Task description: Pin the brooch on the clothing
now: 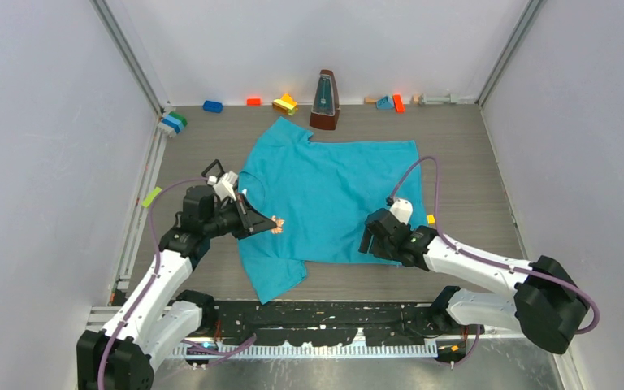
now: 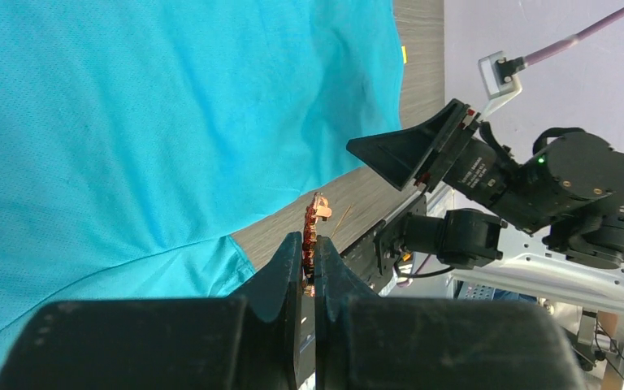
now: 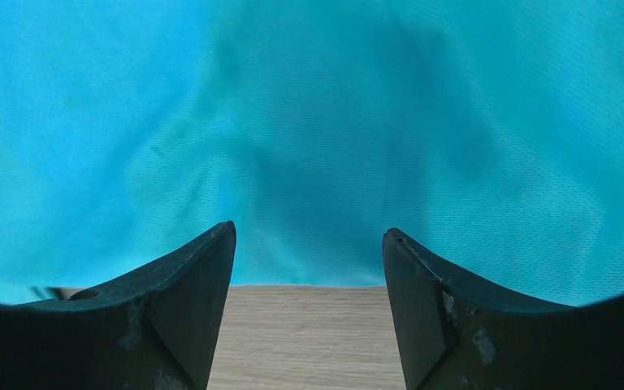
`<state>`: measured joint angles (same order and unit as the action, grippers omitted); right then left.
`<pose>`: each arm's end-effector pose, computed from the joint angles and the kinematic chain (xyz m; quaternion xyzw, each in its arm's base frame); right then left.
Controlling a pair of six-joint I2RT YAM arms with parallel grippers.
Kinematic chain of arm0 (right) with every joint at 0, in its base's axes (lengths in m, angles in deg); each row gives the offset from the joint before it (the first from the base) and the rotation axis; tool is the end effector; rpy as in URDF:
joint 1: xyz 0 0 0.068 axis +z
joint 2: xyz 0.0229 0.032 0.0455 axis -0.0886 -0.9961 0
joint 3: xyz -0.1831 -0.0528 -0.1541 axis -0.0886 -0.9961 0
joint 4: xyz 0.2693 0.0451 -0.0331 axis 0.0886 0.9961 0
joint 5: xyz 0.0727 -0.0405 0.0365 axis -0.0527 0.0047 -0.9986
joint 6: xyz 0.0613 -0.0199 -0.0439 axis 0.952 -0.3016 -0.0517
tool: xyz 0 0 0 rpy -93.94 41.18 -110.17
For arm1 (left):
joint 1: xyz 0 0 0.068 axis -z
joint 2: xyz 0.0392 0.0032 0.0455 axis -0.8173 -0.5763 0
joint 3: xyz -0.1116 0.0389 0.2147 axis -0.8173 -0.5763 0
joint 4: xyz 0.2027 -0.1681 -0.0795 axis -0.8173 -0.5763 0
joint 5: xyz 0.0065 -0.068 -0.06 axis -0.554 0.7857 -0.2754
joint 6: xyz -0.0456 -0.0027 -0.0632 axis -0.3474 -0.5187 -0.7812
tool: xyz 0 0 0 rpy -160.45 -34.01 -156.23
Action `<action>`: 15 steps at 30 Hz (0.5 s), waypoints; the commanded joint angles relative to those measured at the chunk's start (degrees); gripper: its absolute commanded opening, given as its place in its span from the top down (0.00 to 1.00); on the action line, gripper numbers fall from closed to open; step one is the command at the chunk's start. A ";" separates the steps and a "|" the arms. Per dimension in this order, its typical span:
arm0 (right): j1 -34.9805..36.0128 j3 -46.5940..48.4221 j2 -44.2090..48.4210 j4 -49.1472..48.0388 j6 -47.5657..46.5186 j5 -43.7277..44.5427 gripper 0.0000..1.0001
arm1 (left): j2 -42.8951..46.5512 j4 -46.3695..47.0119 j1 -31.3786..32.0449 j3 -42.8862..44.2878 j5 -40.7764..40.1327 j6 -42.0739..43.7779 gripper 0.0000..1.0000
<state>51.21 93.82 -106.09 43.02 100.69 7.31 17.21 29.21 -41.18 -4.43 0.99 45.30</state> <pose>0.1854 0.1603 0.1221 0.1003 0.9436 0.0964 0.3006 0.2221 -0.0948 0.2012 -0.0740 0.8410 -0.4638 0.2685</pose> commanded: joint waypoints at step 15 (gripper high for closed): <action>-9.98 -8.53 -2.08 -7.56 3.10 -6.68 0.22 | 0.70 -3.43 -0.51 3.51 -1.19 3.21 1.00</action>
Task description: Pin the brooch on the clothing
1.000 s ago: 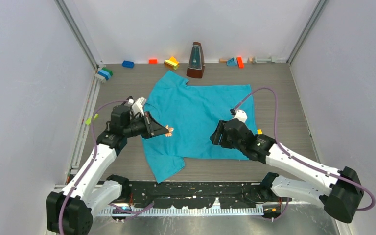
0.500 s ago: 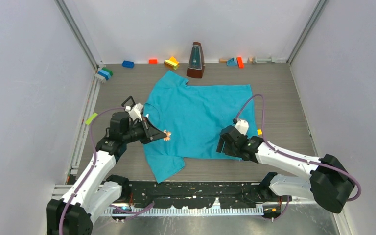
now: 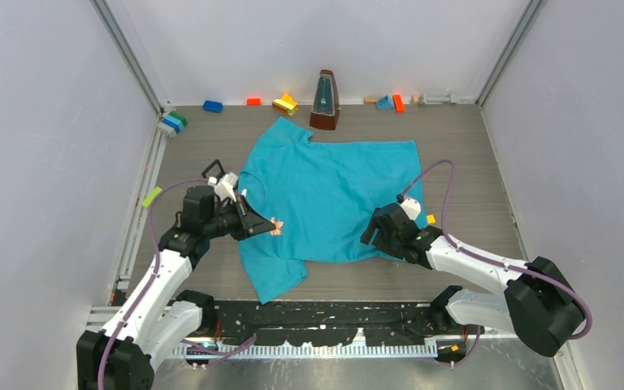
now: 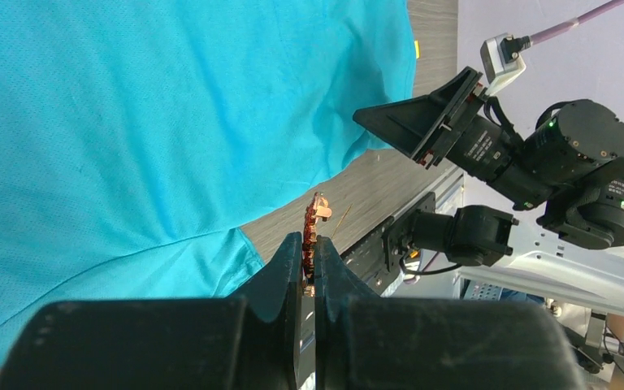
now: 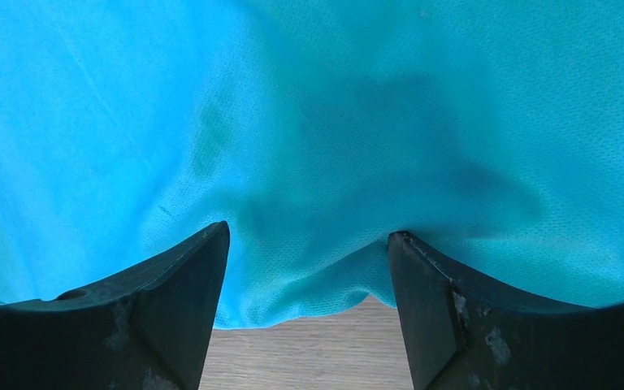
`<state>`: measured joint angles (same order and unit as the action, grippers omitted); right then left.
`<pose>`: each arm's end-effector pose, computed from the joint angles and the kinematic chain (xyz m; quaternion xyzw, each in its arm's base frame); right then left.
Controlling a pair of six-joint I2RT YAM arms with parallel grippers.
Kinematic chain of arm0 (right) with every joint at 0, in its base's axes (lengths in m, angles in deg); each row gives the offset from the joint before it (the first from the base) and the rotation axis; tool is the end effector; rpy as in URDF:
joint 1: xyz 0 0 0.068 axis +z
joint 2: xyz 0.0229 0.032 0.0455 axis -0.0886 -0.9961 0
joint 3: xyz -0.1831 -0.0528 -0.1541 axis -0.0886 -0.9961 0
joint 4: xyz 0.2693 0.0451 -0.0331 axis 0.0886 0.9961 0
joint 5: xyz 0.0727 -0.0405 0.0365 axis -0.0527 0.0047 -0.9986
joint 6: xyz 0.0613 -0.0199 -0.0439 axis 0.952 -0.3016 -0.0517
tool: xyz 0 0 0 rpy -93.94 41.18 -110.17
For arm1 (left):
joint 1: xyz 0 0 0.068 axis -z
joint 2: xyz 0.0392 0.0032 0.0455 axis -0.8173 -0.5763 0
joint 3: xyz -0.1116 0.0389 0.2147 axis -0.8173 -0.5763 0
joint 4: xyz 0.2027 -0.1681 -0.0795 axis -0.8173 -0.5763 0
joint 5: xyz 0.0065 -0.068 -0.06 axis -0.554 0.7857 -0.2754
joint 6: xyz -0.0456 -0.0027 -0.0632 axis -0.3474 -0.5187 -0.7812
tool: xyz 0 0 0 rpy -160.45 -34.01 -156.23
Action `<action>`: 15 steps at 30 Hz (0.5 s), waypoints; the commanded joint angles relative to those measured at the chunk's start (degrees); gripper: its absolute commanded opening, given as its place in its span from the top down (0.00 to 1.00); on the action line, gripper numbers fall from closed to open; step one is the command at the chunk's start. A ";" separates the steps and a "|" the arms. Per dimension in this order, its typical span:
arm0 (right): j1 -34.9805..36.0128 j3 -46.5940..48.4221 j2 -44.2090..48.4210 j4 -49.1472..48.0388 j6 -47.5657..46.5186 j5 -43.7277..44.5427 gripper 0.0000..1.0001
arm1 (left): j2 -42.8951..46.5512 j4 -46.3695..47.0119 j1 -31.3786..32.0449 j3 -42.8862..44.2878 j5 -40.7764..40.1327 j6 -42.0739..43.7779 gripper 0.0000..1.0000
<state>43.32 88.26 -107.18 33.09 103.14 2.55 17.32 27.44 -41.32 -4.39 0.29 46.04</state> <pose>0.2021 0.1372 0.0984 0.1770 0.9297 0.1309 0.2952 0.2207 -0.0931 0.1983 -0.0782 0.8475 -0.4538 0.2640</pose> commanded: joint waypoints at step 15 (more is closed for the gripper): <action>-13.93 -0.93 7.51 14.30 -3.74 -4.02 0.13 | 3.84 -6.14 -1.01 4.89 -3.23 4.37 1.00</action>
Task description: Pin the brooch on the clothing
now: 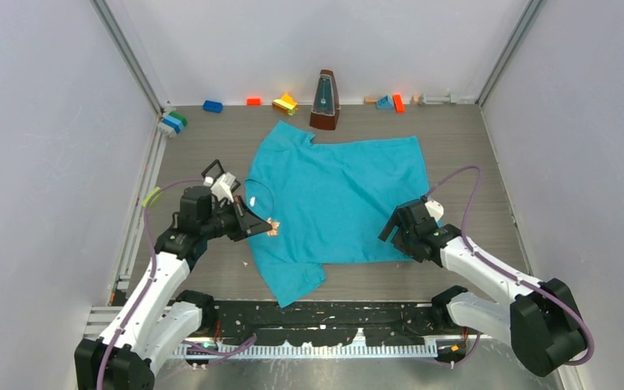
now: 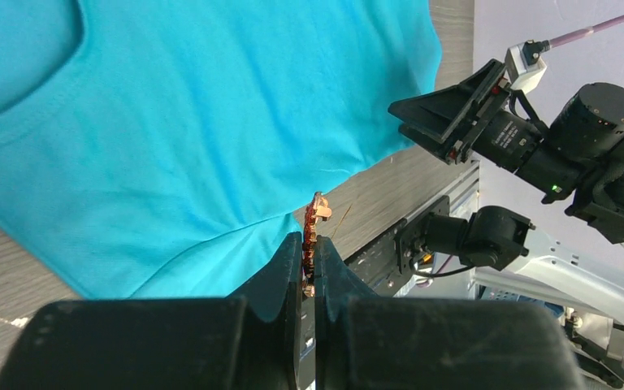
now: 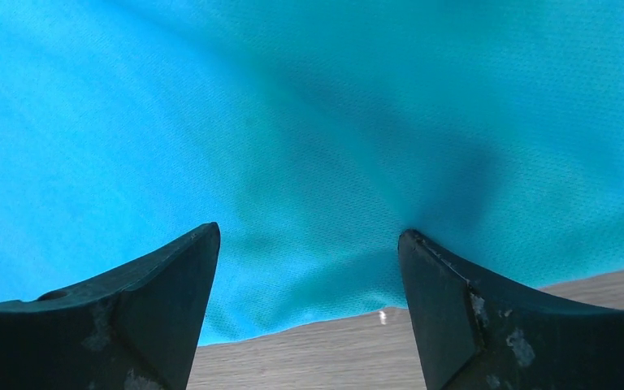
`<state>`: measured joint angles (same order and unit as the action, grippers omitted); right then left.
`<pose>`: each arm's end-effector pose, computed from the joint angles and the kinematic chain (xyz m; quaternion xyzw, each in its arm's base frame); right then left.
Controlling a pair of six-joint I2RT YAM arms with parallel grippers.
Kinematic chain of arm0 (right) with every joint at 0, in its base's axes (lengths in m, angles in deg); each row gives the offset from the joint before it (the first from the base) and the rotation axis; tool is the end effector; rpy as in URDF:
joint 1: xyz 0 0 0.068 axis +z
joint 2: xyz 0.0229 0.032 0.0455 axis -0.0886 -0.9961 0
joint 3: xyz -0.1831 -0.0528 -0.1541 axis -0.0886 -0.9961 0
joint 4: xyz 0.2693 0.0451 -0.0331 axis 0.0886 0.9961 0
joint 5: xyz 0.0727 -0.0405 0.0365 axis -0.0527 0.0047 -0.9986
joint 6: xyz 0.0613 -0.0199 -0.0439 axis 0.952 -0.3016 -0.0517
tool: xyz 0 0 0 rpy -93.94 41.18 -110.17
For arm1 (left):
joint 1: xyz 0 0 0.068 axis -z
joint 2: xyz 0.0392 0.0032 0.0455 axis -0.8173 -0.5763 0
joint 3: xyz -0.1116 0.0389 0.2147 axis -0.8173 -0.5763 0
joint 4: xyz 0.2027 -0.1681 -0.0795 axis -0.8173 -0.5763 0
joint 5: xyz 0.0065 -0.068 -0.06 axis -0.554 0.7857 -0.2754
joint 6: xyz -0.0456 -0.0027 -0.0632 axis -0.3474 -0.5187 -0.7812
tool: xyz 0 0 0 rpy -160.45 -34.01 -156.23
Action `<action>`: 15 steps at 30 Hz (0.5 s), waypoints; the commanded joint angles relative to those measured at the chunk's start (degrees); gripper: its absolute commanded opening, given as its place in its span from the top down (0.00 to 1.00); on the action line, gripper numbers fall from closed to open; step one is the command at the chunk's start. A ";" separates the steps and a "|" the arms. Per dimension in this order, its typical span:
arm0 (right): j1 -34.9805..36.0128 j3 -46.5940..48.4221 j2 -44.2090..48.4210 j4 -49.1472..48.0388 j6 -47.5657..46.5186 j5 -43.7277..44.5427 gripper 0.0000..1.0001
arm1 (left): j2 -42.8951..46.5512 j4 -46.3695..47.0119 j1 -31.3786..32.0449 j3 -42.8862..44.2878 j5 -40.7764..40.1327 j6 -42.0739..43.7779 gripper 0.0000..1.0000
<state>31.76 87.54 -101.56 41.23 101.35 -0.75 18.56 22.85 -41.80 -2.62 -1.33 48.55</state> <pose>0.2081 0.0894 0.1039 0.2471 0.9249 0.0993 0.2715 0.2177 -0.0889 0.2054 -0.0752 0.8559 -0.4335 0.2717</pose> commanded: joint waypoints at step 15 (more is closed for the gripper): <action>-3.08 13.04 7.97 12.19 -11.39 -5.90 0.23 | -4.71 -11.25 -0.79 15.56 -3.74 15.24 1.00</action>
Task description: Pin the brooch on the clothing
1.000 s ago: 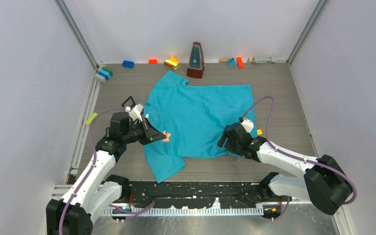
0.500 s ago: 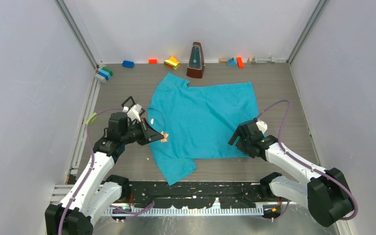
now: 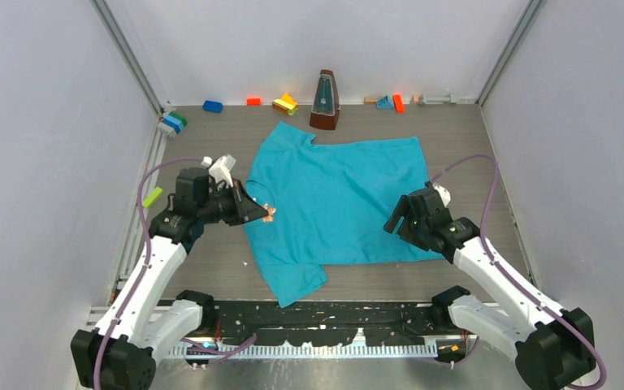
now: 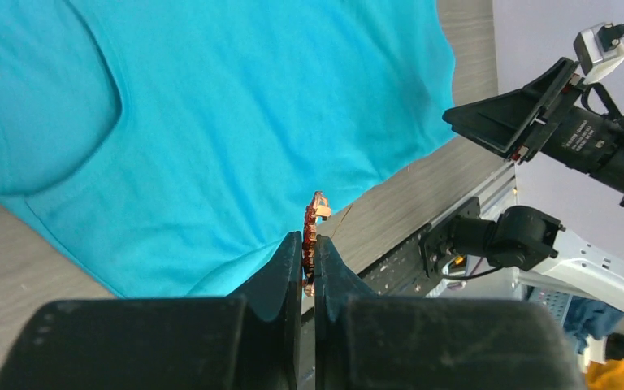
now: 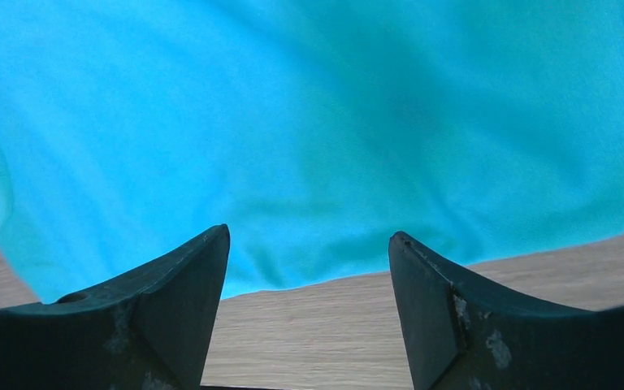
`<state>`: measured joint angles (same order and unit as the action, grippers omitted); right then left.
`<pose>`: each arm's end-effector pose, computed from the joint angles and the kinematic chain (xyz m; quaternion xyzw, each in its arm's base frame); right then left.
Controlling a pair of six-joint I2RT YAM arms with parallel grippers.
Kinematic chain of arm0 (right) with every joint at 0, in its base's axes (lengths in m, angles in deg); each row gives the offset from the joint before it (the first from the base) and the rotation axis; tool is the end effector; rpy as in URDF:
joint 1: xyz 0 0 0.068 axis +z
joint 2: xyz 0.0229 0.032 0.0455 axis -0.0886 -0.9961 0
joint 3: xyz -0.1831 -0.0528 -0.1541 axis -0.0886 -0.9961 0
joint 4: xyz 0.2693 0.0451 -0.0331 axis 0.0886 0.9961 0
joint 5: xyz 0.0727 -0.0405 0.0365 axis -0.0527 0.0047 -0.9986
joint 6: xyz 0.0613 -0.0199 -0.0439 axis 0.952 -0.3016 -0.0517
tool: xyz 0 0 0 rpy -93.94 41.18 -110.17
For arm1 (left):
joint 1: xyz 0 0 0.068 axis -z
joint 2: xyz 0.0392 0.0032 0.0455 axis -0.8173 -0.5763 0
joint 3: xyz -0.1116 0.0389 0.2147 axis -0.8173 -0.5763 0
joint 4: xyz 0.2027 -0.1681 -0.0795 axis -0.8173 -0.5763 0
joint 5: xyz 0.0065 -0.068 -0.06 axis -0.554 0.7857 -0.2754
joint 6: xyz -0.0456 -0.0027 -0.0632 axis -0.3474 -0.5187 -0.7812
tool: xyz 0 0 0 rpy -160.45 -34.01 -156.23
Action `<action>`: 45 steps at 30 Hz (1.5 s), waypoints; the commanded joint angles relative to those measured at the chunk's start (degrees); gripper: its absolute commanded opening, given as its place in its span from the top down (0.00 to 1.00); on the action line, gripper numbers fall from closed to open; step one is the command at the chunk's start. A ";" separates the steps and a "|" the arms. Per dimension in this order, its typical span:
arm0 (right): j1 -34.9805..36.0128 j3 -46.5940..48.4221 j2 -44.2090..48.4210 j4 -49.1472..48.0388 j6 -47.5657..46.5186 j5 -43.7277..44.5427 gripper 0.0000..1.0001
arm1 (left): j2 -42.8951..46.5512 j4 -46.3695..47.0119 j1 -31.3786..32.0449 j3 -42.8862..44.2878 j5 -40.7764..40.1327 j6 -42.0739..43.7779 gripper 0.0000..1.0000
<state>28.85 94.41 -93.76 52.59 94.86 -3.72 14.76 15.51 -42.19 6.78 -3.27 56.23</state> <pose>0.2079 0.0804 0.1563 0.2121 0.9272 0.1138 0.2871 0.2284 -0.0877 0.2376 -0.0337 0.8677 -0.3976 0.2965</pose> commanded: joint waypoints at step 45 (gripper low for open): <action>35.00 50.28 -64.59 -6.43 -3.15 5.42 0.59 | -0.07 -1.67 -4.26 3.49 0.05 8.60 1.00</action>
<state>63.21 142.10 -156.49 46.36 91.91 1.00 13.65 13.74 -45.95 10.43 -4.30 63.51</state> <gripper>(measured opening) 0.423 0.051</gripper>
